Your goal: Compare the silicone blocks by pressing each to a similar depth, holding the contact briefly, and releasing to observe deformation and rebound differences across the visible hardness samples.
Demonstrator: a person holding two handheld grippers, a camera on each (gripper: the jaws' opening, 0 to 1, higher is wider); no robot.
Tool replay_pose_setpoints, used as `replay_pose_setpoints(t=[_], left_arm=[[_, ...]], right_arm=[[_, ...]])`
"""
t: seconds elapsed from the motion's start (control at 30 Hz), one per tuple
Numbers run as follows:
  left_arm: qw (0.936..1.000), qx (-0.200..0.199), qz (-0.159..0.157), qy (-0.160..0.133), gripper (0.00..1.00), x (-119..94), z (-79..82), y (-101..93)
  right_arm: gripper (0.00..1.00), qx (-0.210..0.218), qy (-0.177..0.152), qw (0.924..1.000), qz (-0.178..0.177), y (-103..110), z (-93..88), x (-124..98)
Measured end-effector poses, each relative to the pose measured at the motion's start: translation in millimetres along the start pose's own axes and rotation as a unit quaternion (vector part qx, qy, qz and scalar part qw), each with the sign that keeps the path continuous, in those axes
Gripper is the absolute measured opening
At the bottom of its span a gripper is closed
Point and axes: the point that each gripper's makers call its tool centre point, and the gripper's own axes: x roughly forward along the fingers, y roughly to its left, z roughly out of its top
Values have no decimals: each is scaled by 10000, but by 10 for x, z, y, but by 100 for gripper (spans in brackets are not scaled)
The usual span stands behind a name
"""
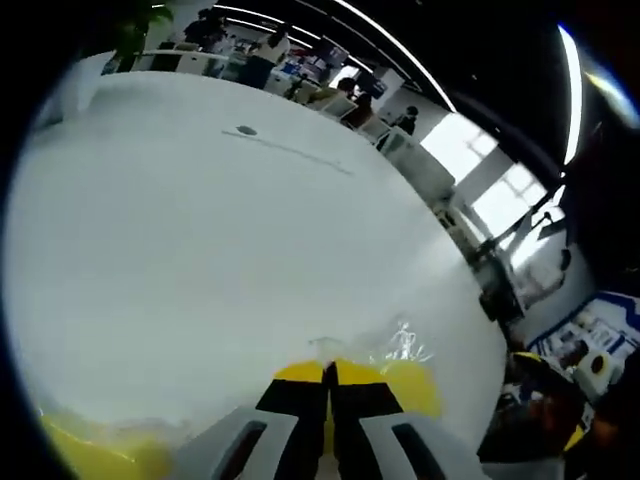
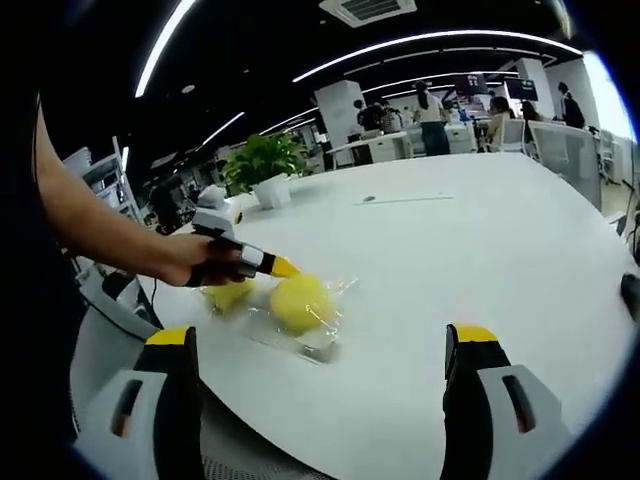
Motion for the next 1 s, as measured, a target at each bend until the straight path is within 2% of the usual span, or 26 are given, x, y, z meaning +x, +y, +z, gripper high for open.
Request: replay_pose_setpoints(t=[0.03, 0.1, 0.2, 0.27, 0.3, 0.33, 0.37, 0.47, 0.5, 0.57, 0.63, 0.67, 0.7, 0.77, 0.83, 0.87, 0.9, 0.97, 1.0], left_arm=[[9999, 113, 39, -21, 0, 2, -1, 12], [10000, 45, 16, 8, 1, 13, 2, -6], [9995, 289, 57, 86, 4, 46, 32, 24], [9990, 412, 128, 61, 16, 38, 48, 50], [9956, 910, 206, -108, 28, 40, 104, 79], [9953, 832, 428, -233, 42, 18, 154, 107], [9966, 695, 326, -287, 50, -7, 173, 40], [9922, 904, 211, -831, 66, -138, 405, -65], [9915, 931, 185, -889, 72, -157, 432, -80], [9883, 1047, -184, -1090, 82, -279, 535, -242], [9801, 1413, -493, -1306, 98, -399, 659, -374], [9749, 1644, -546, -1400, 99, -492, 735, -412], [9723, 1790, -637, -1364, 98, -565, 744, -441], [9672, 1899, -759, -1508, 100, -766, 857, -461], [9686, 1846, -756, -1486, 100, -942, 892, -406], [9648, 1935, -766, -1609, 100, -1091, 939, -368], [9580, 2171, -690, -1742, 100, -1242, 975, -309], [9547, 2434, -425, -1657, 100, -1420, 930, -154], [9498, 2598, -278, -1720, 100, -1557, 912, -80]], right_arm=[[96, 11, -37, 10000, 0, 2, 29, 1], [96, 19, -53, 10000, 13, 3, 80, 16], [96, -48, -44, 10000, 11, 3, 145, 34], [96, -74, -91, 9999, -11, 1, 188, 30], [96, -85, -130, 9999, -32, 1, 221, 25], [96, -88, -144, 9998, -42, 0, 231, 25], [96, -93, -168, 9998, -51, -2, 239, 26], [96, -204, -146, 9996, -104, -23, 241, 41], [96, -253, -163, 9995, -135, -34, 253, 44], [96, -266, -193, 9993, -181, -53, 298, 49], [96, -300, -163, 9992, -226, -81, 318, 66], [96, -318, -161, 9991, -245, -93, 324, 71], [96, -332, -164, 9989, -280, -121, 331, 85], [96, -331, -124, 9989, -311, -151, 323, 98], [96, -150, -104, 9992, -350, -193, 330, 119], [96, -133, -161, 9992, -329, -195, 352, 127], [96, -162, -154, 9992, -346, -197, 354, 135], [96, -222, -114, 9990, -383, -207, 339, 137], [96, -169, -151, 9990, -395, -212, 348, 129]])
